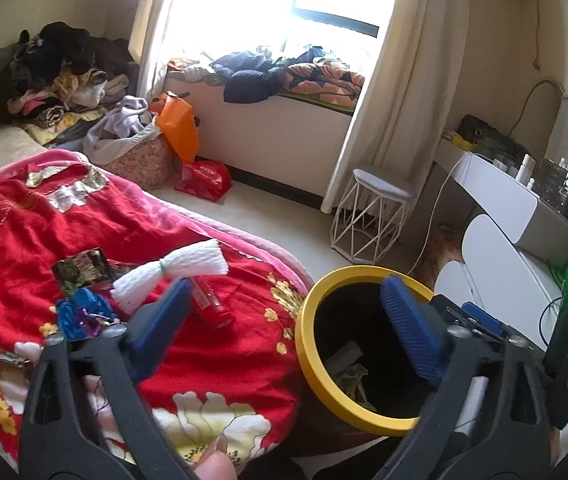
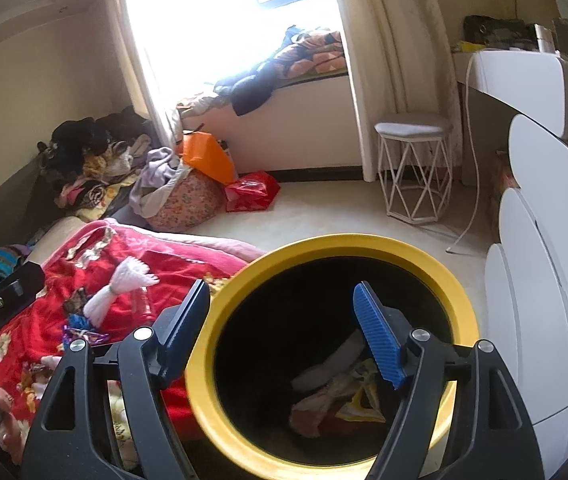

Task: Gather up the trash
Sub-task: 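Move both open tools back over the remaining trash on the bedspread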

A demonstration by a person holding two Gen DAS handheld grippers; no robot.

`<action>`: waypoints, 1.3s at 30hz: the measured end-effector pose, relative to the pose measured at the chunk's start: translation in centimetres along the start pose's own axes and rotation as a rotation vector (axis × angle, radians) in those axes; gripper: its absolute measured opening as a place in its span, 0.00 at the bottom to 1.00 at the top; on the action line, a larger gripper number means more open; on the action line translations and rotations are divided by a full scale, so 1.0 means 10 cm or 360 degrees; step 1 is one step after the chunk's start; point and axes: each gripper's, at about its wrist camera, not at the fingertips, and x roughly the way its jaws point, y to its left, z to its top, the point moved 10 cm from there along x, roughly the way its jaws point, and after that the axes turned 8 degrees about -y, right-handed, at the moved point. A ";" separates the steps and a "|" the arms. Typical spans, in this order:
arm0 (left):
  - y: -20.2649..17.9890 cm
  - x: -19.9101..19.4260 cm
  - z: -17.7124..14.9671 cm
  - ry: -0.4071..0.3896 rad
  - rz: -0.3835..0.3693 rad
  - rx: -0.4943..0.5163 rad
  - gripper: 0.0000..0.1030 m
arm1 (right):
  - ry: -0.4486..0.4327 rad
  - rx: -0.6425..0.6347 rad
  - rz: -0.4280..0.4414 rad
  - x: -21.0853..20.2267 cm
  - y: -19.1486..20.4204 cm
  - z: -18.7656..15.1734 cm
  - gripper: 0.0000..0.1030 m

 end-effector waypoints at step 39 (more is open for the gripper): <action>1.61 -0.51 0.20 -0.0084 0.0394 -0.0198 0.90 | 0.0057 -0.0422 0.0451 -0.06 1.74 -0.28 0.77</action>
